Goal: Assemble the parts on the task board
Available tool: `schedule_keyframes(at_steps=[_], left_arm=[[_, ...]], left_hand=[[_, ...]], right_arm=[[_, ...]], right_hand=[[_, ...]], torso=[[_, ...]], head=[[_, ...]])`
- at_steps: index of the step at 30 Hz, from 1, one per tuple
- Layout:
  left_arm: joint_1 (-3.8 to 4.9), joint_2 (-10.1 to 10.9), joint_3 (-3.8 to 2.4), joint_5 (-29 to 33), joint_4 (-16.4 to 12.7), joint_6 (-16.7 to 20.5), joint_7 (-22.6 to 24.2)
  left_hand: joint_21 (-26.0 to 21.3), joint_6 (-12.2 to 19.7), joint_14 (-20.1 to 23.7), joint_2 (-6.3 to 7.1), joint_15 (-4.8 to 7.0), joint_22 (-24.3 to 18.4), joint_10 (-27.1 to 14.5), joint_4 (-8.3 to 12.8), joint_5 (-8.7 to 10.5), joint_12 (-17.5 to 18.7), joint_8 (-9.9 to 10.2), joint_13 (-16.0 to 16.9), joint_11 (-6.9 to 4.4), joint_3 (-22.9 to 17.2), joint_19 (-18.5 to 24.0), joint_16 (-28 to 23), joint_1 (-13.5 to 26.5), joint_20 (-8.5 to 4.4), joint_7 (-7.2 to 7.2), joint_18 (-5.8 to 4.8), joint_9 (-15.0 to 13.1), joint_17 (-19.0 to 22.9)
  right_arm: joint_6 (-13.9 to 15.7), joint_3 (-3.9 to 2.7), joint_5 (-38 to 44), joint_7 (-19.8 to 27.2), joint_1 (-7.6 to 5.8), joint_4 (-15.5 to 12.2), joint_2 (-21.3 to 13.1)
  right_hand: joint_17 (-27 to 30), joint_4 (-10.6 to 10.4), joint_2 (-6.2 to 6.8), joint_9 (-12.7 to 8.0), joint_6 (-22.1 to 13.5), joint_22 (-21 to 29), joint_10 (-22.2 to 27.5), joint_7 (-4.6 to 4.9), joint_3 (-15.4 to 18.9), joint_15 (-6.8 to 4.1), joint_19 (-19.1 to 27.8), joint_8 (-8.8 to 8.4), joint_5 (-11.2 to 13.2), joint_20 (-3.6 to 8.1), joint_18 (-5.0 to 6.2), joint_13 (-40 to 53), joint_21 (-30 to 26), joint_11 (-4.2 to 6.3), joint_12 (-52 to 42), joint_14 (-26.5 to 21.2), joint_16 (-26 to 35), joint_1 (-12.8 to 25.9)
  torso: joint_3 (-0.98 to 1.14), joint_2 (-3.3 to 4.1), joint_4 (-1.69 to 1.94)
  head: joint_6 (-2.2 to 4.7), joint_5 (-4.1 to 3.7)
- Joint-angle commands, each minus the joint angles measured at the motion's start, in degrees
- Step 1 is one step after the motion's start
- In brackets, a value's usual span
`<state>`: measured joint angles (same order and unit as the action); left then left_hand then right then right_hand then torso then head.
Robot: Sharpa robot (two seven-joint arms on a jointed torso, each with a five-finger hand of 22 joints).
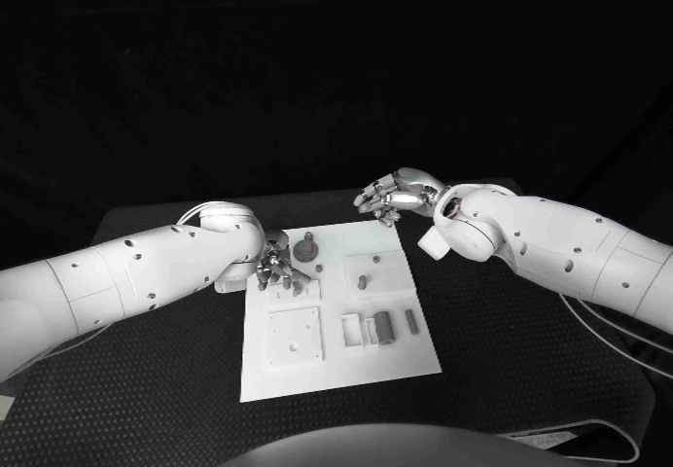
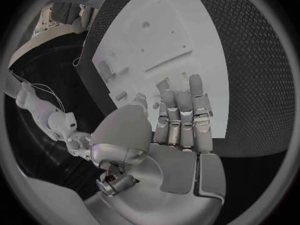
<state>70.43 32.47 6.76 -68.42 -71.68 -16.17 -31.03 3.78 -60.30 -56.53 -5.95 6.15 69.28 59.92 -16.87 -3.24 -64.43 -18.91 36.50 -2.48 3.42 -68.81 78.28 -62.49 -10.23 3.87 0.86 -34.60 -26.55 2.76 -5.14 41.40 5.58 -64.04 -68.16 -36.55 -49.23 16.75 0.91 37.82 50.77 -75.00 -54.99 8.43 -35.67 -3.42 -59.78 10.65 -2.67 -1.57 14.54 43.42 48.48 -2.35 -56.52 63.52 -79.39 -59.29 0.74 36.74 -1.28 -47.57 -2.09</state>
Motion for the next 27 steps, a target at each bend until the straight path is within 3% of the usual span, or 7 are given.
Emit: schedule_keyframes(at_steps=[1,3,16,17,19,22,27], left_arm=[[0.04,-0.42,0.30,0.13,0.45,-1.40,-0.71],[0.04,-0.40,0.42,-0.41,0.37,-1.64,-0.63],[0.01,-1.52,0.96,1.65,3.07,1.69,0.47],[0.01,-1.48,1.03,3.14,3.27,2.50,0.70],[0.01,-1.37,1.07,4.46,3.42,2.72,1.00],[0.01,-1.09,1.08,4.97,3.53,3.47,1.59],[0.01,-0.48,1.07,6.37,3.79,5.22,2.32]], left_hand=[[0.04,-0.36,-0.30,-1.04,-0.03,-0.17,0.54,-0.10,0.42,0.47,0.45,0.10,0.00,0.62,-0.40,-0.33,1.55,-0.06,-0.09,-0.86,0.06,0.05],[0.00,0.01,-0.12,-2.48,-0.06,-0.29,0.38,-0.10,0.50,0.60,0.69,0.15,0.15,1.25,-0.21,-0.38,2.94,-0.04,0.07,-0.86,0.03,0.03],[0.06,0.10,0.04,-2.03,-0.02,-0.38,0.27,-0.09,0.49,0.66,0.75,0.29,0.17,2.33,-0.07,-0.36,3.64,-0.15,0.08,-0.86,-0.17,-0.03],[-0.02,0.43,0.48,-0.40,0.00,-0.43,-0.24,0.18,-6.76,0.85,0.89,0.31,0.40,1.80,0.36,-0.55,1.78,0.05,0.11,-0.85,-0.23,0.01],[0.01,0.66,0.87,0.75,-0.08,-0.47,-0.68,0.15,-11.81,0.87,1.04,0.50,0.48,1.52,0.70,-0.63,0.07,0.25,0.35,-0.86,-0.38,-0.01],[-0.02,1.07,1.51,2.28,-0.34,-0.65,-1.39,0.10,-15.55,1.05,1.23,0.66,0.74,1.86,1.28,-0.80,-0.81,0.59,0.59,-0.86,-0.67,-0.02],[-0.01,1.60,2.49,3.64,-0.71,-1.14,-2.43,0.06,-19.31,1.27,1.15,0.82,1.00,1.56,2.13,-0.98,-0.12,1.00,0.84,-0.86,-1.63,-0.07]], right_arm=[[-0.26,-0.02,0.20,0.27,0.03,0.00,0.09],[-0.25,-0.01,0.20,0.27,0.03,0.11,0.11],[-0.22,-0.01,0.20,0.29,0.03,0.07,0.16],[-0.24,0.00,0.20,0.29,0.03,0.10,0.16],[-0.23,0.00,0.20,0.28,0.03,0.13,0.14],[-0.20,0.00,0.20,0.31,0.03,0.16,0.14],[-0.15,0.00,0.20,0.33,0.03,0.16,0.10]], right_hand=[[0.06,-0.16,0.01,-0.07,0.02,-0.70,0.25,0.41,0.15,-0.36,-0.20,-0.33,-0.21,-0.02,0.46,-0.07,-0.38,-0.08,-0.22,0.12,0.29,0.59],[0.06,-0.16,0.01,-0.07,0.02,-0.70,0.25,0.41,0.15,-0.36,-0.20,-0.33,-0.21,-0.02,0.46,-0.07,-0.38,-0.08,-0.22,0.12,0.29,0.59],[0.06,-0.16,0.03,-0.07,0.01,-0.71,0.26,0.41,0.14,-0.36,-0.18,-0.34,-0.21,-0.02,0.46,-0.08,-0.38,-0.08,-0.24,0.11,0.29,0.61],[0.06,-0.15,0.04,-0.07,0.01,-0.71,0.26,0.41,0.13,-0.36,-0.18,-0.34,-0.21,-0.02,0.46,-0.08,-0.39,-0.08,-0.25,0.11,0.29,0.61],[0.06,-0.15,0.04,-0.07,0.01,-0.71,0.26,0.41,0.13,-0.36,-0.18,-0.34,-0.21,-0.02,0.46,-0.08,-0.39,-0.08,-0.25,0.11,0.29,0.61],[0.06,-0.15,0.05,-0.07,0.01,-0.71,0.26,0.41,0.13,-0.36,-0.18,-0.34,-0.21,-0.02,0.46,-0.08,-0.39,-0.08,-0.25,0.11,0.29,0.61],[0.06,-0.14,0.08,-0.08,0.00,-0.71,0.27,0.41,0.13,-0.36,-0.17,-0.35,-0.21,-0.02,0.46,-0.08,-0.39,-0.08,-0.26,0.10,0.29,0.61]], torso=[[0.00,0.00,-0.05],[-0.04,0.02,-0.11],[-0.02,-0.03,-0.02],[-0.03,-0.02,-0.02],[-0.04,-0.01,-0.03],[-0.05,-0.01,-0.02],[-0.05,-0.02,-0.03]], head=[[-0.09,-0.06],[-0.13,-0.13],[-0.25,-0.33],[-0.25,-0.34],[-0.28,-0.37],[-0.31,-0.38],[-0.29,-0.42]])
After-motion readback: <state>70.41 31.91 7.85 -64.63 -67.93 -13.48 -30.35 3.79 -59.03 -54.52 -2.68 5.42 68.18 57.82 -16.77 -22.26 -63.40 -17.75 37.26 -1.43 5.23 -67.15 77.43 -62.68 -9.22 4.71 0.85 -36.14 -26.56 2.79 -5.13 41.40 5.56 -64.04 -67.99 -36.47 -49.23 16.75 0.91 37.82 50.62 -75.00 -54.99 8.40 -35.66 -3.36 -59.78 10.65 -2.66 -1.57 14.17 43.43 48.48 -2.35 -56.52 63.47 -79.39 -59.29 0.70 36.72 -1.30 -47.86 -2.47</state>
